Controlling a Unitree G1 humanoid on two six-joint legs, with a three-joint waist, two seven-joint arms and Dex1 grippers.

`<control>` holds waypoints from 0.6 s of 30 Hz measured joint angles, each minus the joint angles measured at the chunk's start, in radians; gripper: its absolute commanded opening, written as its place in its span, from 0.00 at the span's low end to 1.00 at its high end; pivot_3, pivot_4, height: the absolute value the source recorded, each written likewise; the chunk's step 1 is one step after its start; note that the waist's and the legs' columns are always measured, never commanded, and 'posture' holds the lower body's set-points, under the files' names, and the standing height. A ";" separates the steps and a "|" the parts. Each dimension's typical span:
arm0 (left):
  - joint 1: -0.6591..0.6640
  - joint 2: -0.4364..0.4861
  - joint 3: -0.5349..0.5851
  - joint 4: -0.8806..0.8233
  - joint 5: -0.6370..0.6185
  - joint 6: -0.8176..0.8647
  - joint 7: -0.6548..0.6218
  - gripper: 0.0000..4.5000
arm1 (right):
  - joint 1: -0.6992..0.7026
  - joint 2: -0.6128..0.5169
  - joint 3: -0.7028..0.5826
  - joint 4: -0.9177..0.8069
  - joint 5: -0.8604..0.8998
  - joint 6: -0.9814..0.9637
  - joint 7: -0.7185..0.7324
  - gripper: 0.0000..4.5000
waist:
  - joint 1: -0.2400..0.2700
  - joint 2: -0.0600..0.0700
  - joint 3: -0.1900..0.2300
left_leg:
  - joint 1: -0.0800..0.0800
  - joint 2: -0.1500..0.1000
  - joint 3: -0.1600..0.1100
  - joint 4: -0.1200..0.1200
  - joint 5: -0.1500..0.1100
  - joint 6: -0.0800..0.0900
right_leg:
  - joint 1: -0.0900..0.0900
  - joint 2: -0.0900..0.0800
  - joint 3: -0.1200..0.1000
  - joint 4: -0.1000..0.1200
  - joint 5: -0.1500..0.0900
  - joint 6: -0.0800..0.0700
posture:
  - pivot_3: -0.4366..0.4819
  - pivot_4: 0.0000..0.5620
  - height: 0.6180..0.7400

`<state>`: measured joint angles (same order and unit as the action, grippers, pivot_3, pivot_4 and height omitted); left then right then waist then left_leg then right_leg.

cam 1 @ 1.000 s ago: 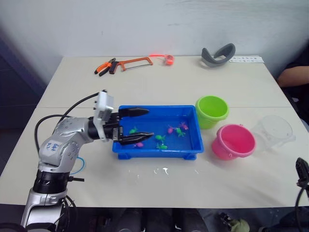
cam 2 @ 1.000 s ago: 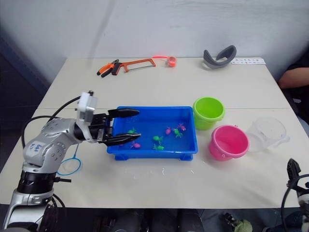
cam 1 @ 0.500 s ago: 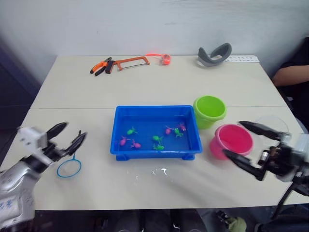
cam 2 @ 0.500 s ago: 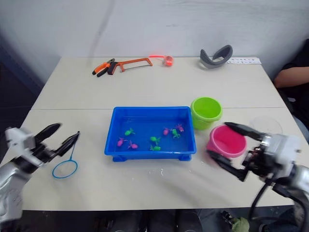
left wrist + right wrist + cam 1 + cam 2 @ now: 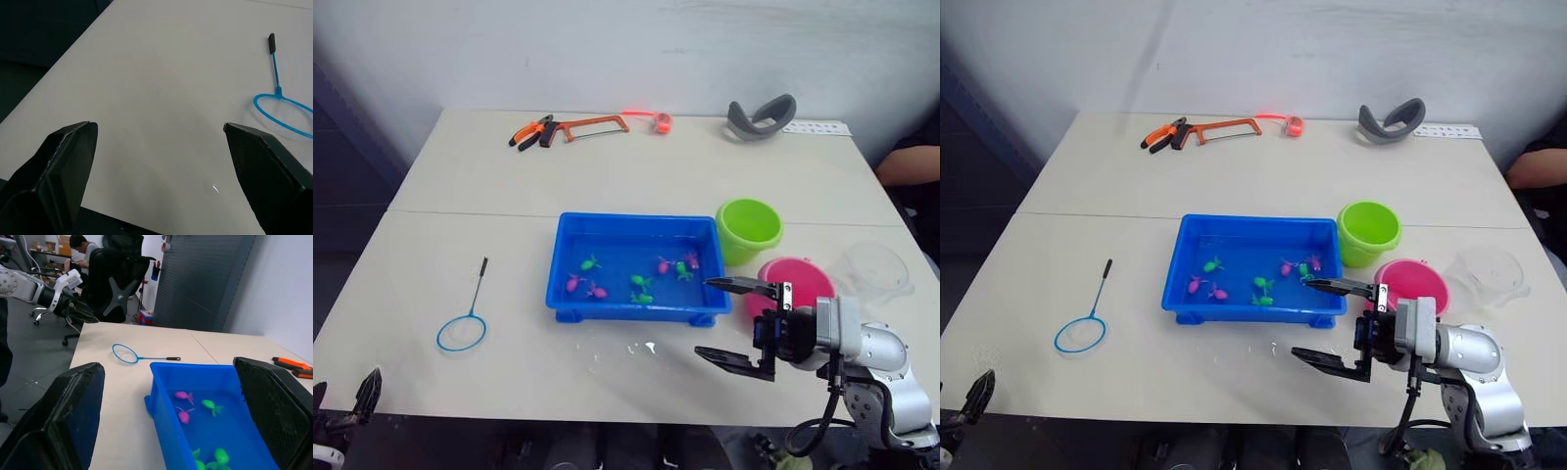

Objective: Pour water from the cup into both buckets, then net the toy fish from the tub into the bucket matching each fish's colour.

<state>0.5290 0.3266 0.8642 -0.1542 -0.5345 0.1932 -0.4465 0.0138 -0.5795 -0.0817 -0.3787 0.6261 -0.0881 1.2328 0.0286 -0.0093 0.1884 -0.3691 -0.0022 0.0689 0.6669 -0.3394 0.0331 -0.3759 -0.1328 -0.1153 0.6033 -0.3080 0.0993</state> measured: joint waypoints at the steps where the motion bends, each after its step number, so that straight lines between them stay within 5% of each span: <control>1: -0.001 0.002 -0.002 -0.023 -0.004 0.013 0.010 1.00 | 0.000 0.000 0.000 0.001 0.000 0.001 0.001 0.99 | -0.001 0.000 0.000 | 0.000 0.000 0.000 0.000 0.000 0.000 | 0.000 0.000 0.000 0.000 0.000 0.000 | 0.48 0.27 1.00; 9: -0.220 0.208 -0.164 -0.200 -0.020 0.384 0.176 1.00 | 0.021 0.000 -0.004 0.072 0.000 -0.026 0.070 0.99 | -0.006 0.001 0.000 | 0.001 0.000 0.000 0.000 0.003 0.003 | 0.000 0.000 0.000 0.002 0.000 0.000 | 0.48 0.27 1.00; 18: -0.514 0.329 -0.404 -0.103 0.028 0.744 0.273 1.00 | 0.044 -0.016 -0.010 0.043 -0.003 -0.016 0.052 0.99 | -0.021 0.002 0.001 | 0.001 0.000 0.000 -0.001 0.004 0.002 | 0.000 0.003 -0.001 0.007 0.000 0.000 | 0.48 0.27 1.00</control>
<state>0.0149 0.6556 0.4599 -0.2576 -0.5061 0.9370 -0.1734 0.0575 -0.5958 -0.0918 -0.3361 0.6235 -0.1044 1.2845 0.0078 -0.0076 0.1891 -0.3685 -0.0023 0.0693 0.6661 -0.3355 0.0346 -0.3762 -0.1300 -0.1167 0.6105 -0.3080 0.0993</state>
